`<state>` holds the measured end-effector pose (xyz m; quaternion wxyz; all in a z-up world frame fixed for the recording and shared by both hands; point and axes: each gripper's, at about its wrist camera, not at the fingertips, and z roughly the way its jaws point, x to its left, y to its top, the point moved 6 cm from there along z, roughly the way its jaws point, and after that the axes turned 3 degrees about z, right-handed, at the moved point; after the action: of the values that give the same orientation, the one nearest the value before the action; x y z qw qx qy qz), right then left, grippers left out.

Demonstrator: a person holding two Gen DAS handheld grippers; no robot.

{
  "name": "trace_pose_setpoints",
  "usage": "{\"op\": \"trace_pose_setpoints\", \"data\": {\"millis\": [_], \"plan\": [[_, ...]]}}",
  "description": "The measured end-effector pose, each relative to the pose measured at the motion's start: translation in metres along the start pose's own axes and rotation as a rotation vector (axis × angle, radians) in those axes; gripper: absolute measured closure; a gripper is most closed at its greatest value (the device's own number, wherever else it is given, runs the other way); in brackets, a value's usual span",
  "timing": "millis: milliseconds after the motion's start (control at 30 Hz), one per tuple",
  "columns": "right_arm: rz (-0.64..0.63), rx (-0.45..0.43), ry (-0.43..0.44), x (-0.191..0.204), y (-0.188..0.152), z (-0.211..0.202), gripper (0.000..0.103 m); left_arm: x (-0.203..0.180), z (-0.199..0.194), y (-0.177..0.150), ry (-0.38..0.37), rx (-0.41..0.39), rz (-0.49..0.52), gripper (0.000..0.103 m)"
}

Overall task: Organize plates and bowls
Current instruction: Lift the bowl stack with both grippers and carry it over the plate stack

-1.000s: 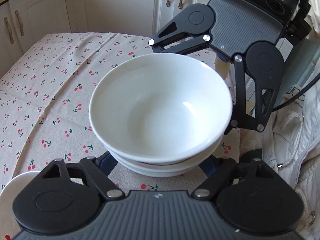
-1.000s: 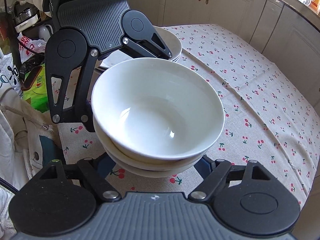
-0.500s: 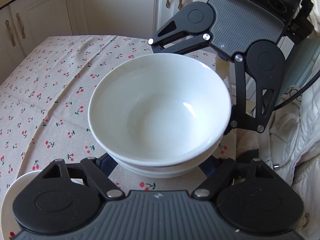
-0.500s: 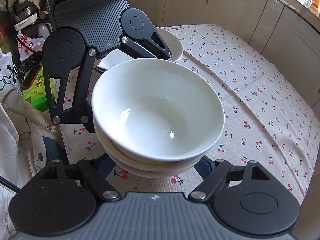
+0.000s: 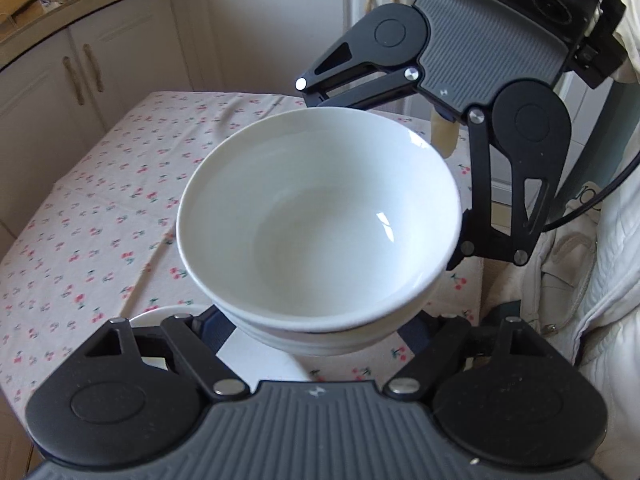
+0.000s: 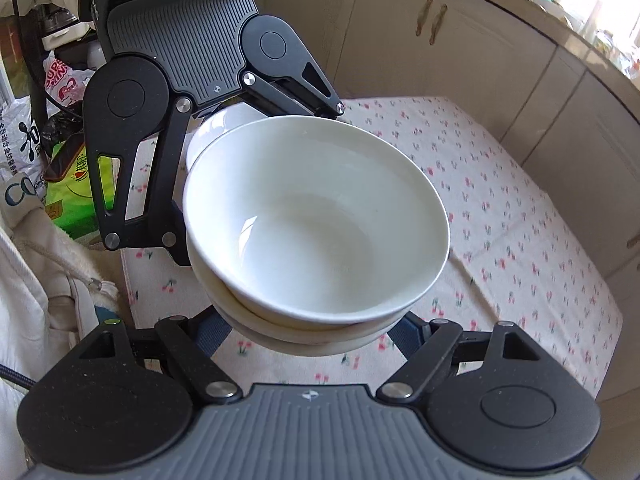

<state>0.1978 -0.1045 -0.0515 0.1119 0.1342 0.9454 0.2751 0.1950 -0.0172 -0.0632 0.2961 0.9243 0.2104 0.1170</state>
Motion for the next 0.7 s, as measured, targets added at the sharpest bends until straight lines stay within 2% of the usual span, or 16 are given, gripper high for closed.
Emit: {"op": "trace_pose_setpoints", "data": {"millis": [400, 700], "plan": [[-0.121, -0.028, 0.064, 0.008, 0.068, 0.050, 0.017, 0.038, -0.035, -0.054, 0.108, 0.020, -0.104, 0.020], [-0.145, -0.005, 0.101, 0.011, 0.085, 0.082, 0.017, 0.051, -0.036, -0.081, 0.113, 0.038, -0.152, 0.020]]}}
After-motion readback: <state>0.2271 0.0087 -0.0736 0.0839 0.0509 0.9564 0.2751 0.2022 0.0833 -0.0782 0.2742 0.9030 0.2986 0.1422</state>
